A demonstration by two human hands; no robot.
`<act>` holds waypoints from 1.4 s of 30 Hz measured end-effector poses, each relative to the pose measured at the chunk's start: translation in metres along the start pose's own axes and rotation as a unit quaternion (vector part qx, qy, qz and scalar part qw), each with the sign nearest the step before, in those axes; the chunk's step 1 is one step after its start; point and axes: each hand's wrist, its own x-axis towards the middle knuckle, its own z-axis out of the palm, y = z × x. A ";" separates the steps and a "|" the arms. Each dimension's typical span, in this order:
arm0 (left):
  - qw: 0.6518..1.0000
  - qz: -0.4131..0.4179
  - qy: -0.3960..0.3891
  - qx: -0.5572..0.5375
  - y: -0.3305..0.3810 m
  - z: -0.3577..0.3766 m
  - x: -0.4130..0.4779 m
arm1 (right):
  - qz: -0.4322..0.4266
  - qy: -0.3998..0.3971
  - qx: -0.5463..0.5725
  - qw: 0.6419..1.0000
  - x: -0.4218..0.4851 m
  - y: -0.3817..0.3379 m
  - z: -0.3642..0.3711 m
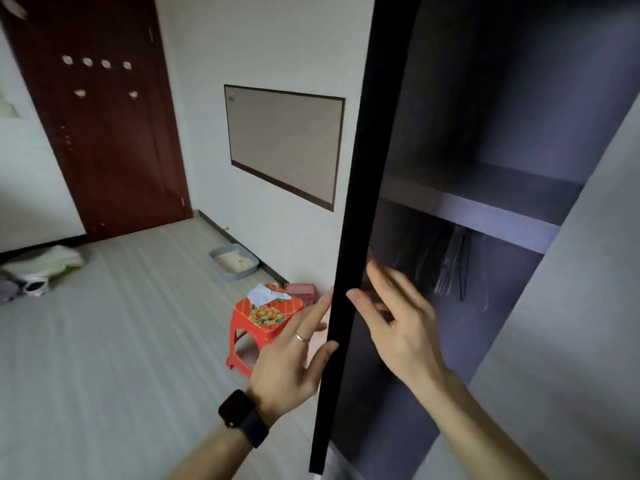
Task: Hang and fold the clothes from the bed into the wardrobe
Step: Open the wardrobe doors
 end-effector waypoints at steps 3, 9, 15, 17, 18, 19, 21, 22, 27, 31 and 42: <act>0.998 -0.061 0.033 -0.010 -0.015 -0.025 -0.011 | -0.032 -0.001 0.003 0.999 0.007 -0.012 0.038; 0.986 -0.144 0.064 0.063 -0.049 -0.067 -0.007 | -0.050 -0.114 -0.015 0.992 0.028 -0.030 0.101; 0.968 -0.213 0.078 0.104 -0.093 -0.100 0.013 | -0.058 -0.258 -0.123 0.956 0.042 -0.025 0.150; 0.967 -0.228 0.067 0.091 -0.102 -0.112 0.018 | -0.048 -0.293 -0.123 0.947 0.044 -0.024 0.160; 0.967 -0.233 0.060 0.086 -0.105 -0.116 0.019 | -0.042 -0.301 -0.124 0.945 0.044 -0.022 0.161; 0.966 -0.236 0.053 0.088 -0.107 -0.120 0.019 | -0.038 -0.299 -0.126 0.945 0.043 -0.021 0.161; 0.962 -0.237 0.063 0.120 -0.107 -0.119 0.016 | -0.025 -0.276 -0.132 0.952 0.036 -0.017 0.152; 0.959 -0.225 0.091 0.146 -0.104 -0.113 0.011 | -0.018 -0.258 -0.137 0.956 0.030 -0.012 0.143; 0.978 -0.143 0.078 0.131 -0.072 -0.049 0.000 | 0.050 -0.171 -0.225 0.958 -0.028 0.029 0.067; 0.987 -0.133 -0.033 0.085 -0.047 0.020 0.023 | 0.097 -0.130 -0.308 0.937 -0.077 0.060 -0.015; 0.978 -0.055 -0.151 -0.135 0.078 0.221 0.130 | 0.151 0.013 -0.480 0.864 -0.058 0.104 -0.225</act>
